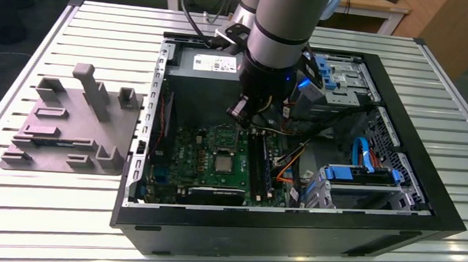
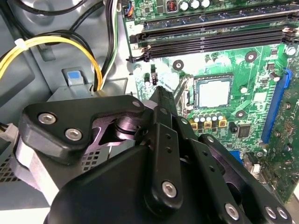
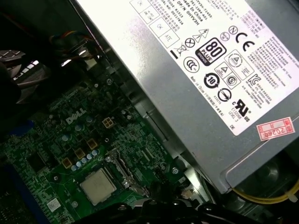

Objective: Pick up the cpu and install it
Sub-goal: 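Close the cpu cover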

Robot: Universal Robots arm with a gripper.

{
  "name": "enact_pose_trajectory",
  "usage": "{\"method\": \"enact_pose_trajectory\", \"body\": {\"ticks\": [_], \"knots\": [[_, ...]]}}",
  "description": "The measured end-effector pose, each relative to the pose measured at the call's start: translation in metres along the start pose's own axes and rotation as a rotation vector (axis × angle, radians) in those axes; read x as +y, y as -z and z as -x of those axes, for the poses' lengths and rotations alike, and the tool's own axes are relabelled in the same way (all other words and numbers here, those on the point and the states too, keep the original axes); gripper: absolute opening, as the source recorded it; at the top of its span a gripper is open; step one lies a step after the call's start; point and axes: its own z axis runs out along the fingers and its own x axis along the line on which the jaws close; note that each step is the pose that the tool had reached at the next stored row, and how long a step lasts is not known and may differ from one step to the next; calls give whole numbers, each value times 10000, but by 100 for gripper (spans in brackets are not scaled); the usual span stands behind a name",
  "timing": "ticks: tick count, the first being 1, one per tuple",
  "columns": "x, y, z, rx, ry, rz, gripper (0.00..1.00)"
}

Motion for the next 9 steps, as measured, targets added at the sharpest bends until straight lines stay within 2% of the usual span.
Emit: {"method": "enact_pose_trajectory", "body": {"ticks": [4, 9], "knots": [[7, 14, -4, -40, 76, 34, 10], [16, 20, -11, -120, 162, 100, 10]]}}
